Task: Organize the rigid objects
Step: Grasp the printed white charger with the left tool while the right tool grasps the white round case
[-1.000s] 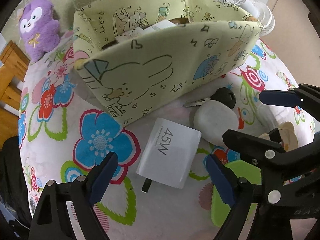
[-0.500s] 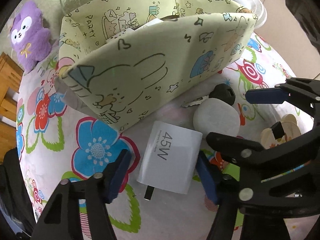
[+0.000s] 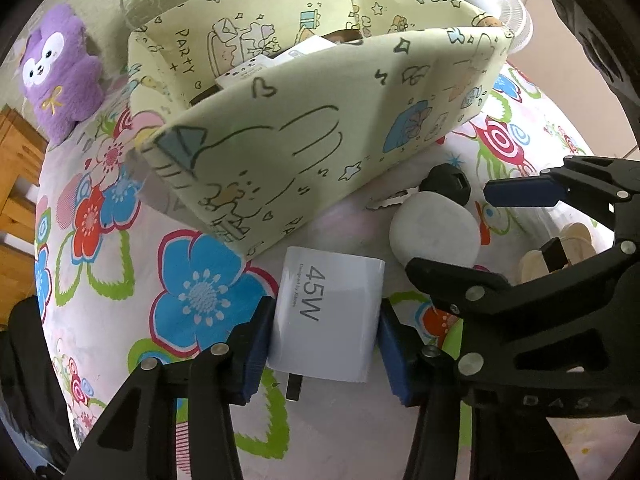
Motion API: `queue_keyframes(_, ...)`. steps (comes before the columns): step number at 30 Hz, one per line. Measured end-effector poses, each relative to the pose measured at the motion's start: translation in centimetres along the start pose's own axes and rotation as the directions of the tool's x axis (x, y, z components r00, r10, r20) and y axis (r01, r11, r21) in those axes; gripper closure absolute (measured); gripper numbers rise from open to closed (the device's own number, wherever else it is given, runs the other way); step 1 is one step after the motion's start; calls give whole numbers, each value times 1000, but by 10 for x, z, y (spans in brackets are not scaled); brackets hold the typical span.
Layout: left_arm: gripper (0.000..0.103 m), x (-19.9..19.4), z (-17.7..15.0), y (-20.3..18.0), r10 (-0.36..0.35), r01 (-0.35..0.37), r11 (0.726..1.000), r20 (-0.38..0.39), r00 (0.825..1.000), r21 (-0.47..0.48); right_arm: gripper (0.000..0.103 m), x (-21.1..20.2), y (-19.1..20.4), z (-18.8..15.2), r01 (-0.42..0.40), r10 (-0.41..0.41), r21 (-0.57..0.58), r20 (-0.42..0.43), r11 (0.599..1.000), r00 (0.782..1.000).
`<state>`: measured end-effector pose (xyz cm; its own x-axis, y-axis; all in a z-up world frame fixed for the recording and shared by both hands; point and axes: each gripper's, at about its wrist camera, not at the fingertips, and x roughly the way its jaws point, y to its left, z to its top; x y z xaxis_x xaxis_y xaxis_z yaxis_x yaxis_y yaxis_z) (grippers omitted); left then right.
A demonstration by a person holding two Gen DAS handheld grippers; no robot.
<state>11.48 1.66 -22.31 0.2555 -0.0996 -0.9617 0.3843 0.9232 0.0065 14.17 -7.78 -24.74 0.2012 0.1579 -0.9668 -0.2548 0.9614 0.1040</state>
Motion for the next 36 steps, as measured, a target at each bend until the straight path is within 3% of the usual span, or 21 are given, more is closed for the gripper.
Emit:
queue_keyframes(8, 52, -5, -15, 17, 9, -10, 999, -12, 1000, -33, 26, 9, 10, 0, 37, -37, -37, 3, 999, 999)
queue_keyframes(15, 53, -7, -23, 18, 22, -23, 998, -16, 1000, -55, 52, 11, 31, 1, 67, -64, -117, 26, 991, 998)
queue_keyframes(36, 54, -13, -17, -21, 21, -22, 997, -14, 1000, -75, 52, -9, 2, -17, 54, -53, -57, 18, 997, 998)
